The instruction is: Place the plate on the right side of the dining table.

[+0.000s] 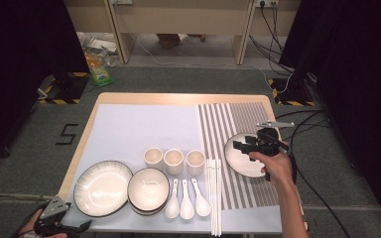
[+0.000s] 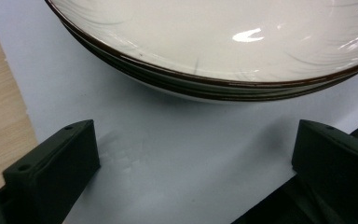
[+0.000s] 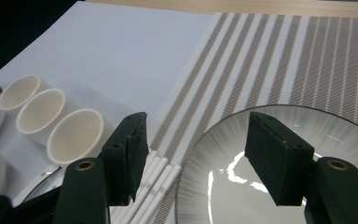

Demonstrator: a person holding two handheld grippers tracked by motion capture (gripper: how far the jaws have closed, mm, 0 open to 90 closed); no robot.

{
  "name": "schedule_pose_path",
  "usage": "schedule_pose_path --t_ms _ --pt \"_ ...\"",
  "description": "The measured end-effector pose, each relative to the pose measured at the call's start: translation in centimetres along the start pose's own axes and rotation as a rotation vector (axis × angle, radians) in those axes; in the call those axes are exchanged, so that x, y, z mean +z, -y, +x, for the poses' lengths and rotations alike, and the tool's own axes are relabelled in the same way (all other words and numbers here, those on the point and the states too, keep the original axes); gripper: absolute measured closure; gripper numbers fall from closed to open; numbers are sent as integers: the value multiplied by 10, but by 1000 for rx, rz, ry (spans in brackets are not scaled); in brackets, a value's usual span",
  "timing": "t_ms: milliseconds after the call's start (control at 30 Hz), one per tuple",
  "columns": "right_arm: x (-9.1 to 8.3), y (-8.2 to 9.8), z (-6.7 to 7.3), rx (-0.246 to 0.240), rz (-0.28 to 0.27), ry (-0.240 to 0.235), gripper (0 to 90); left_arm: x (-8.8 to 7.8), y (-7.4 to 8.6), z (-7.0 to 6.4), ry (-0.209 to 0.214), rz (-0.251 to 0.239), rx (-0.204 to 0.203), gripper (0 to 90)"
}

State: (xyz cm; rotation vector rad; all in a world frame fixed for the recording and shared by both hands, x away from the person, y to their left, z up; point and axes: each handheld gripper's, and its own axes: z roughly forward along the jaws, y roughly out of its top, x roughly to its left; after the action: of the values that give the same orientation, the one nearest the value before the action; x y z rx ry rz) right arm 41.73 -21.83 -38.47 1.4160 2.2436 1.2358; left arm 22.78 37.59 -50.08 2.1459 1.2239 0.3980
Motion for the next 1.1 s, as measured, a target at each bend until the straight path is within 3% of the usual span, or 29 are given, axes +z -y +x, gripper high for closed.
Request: schedule_pose_path --t_ms 233,367,733,1100 --pt "6 2 24 -52 21 -28 375 1 0 -1 -9 -4 -2 0" --pt "9 6 36 -58 24 -55 357 1 0 -1 -12 -7 -3 0" --pt "16 7 62 -81 37 -70 313 1 0 0 -8 -6 -2 0" --pt "26 2 95 -138 57 -117 309 1 0 0 -10 -9 -2 0"
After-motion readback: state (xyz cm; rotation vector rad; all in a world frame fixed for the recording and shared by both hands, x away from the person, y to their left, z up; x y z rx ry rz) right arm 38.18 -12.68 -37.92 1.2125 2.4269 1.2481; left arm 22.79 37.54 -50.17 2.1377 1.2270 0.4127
